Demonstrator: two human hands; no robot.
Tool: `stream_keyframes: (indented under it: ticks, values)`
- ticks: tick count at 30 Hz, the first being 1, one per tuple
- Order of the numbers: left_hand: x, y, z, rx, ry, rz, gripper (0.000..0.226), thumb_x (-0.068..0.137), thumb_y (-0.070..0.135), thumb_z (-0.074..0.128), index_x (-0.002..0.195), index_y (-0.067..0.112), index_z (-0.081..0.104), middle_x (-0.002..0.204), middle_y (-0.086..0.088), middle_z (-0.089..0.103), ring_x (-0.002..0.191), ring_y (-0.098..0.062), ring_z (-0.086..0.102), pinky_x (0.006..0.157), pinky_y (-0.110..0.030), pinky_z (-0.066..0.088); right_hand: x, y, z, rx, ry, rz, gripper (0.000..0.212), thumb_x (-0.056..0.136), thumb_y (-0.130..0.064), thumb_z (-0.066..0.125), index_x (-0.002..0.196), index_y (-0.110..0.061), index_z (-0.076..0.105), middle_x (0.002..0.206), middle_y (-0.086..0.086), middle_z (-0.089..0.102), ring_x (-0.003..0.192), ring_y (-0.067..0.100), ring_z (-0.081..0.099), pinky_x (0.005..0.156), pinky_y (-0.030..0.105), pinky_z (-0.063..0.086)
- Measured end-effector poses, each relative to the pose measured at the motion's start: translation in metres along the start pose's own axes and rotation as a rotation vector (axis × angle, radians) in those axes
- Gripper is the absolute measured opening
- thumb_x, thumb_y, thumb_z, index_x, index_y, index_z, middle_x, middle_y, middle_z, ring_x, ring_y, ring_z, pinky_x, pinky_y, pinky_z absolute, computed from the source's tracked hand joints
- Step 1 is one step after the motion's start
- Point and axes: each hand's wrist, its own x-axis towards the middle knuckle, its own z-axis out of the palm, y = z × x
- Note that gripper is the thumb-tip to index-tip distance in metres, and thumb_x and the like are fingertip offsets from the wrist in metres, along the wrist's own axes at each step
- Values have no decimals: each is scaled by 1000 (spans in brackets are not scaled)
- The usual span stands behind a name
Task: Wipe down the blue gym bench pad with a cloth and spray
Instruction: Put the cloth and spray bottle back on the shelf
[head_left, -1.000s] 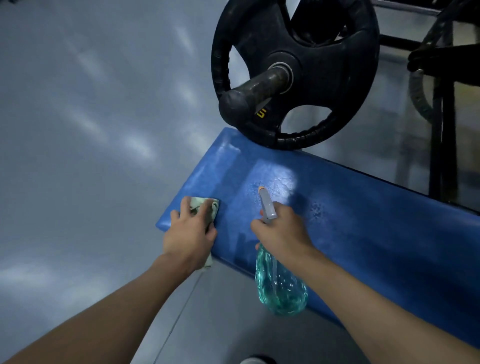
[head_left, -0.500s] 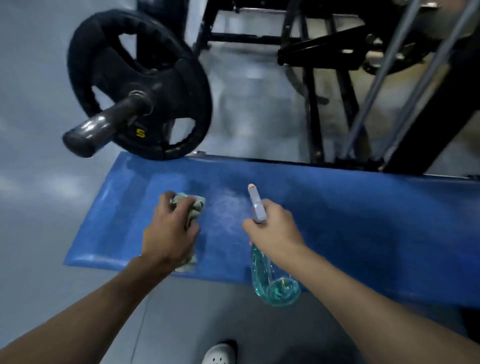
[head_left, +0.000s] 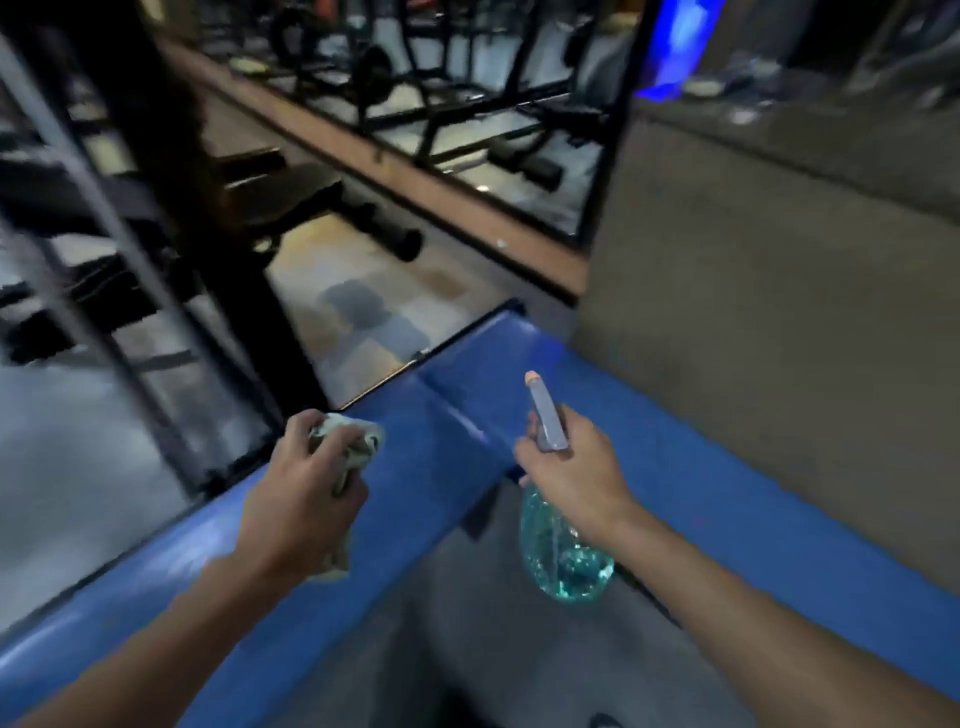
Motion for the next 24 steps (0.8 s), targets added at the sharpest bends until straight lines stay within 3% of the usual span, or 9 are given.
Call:
stream_keyframes:
  ticks: [4, 6, 8, 10, 13, 16, 18, 20, 24]
  values:
    - [76, 169, 23, -17, -66, 306, 47, 77, 17, 74, 119, 31, 61, 130, -1, 47, 94, -35, 62, 62, -43, 54, 15, 4, -170, 58, 329, 50, 39, 57, -49, 54, 77, -15, 56, 67, 3, 58, 69, 34, 61, 68, 54, 58]
    - [102, 257, 39, -41, -91, 464, 43, 78, 20, 69, 119, 29, 62, 127, -4, 51, 91, -36, 61, 62, -44, 54, 20, 10, -253, 79, 482, 71, 34, 66, -43, 60, 77, -11, 58, 64, 6, 64, 61, 23, 65, 65, 38, 58]
    - [121, 345, 59, -76, -118, 575, 41, 78, 22, 68, 118, 30, 61, 126, -5, 52, 100, -36, 60, 73, -44, 54, 23, 17, -335, 83, 582, 67, 22, 83, -23, 65, 72, -7, 55, 51, 0, 58, 42, 5, 56, 51, 25, 48]
    - [135, 432, 82, -111, -123, 655, 42, 78, 22, 71, 117, 33, 59, 129, -1, 49, 106, -33, 59, 79, -42, 54, 31, 31, -415, 92, 666, 63, 15, 84, -15, 65, 76, -4, 58, 51, -4, 56, 43, 6, 57, 55, 31, 51]
    - [146, 549, 113, -179, -161, 740, 43, 77, 32, 63, 118, 38, 56, 131, 6, 44, 108, -27, 59, 85, -45, 54, 36, 48, -519, 53, 774, 14, 13, 79, -16, 66, 83, -7, 59, 65, 5, 60, 58, 22, 63, 66, 46, 57]
    - [154, 641, 136, -257, -197, 776, 50, 75, 42, 52, 123, 29, 60, 130, 3, 44, 106, -19, 55, 90, -41, 52, 34, 57, -605, 63, 856, -8, 8, 82, -14, 65, 83, -12, 56, 65, 1, 56, 50, 9, 62, 63, 36, 58]
    - [160, 689, 148, -302, -226, 796, 56, 73, 45, 49, 124, 24, 61, 129, 1, 45, 107, -17, 54, 92, -41, 51, 32, 64, -651, 113, 928, -16, 10, 77, -19, 64, 75, -14, 56, 58, -5, 54, 58, 25, 67, 65, 48, 60]
    - [165, 726, 159, -342, -247, 848, 56, 73, 43, 49, 123, 20, 63, 125, -3, 46, 108, -18, 55, 92, -44, 51, 35, 73, -689, 135, 971, -50, 19, 69, -30, 61, 67, -14, 51, 53, -8, 48, 59, 37, 61, 62, 57, 57]
    - [168, 772, 178, -419, -304, 884, 46, 77, 31, 58, 121, 18, 65, 118, 1, 46, 96, -15, 56, 84, -42, 54, 46, 100, -727, 105, 1064, -54, 35, 73, -48, 61, 76, -14, 52, 58, -12, 47, 58, 19, 56, 65, 56, 58]
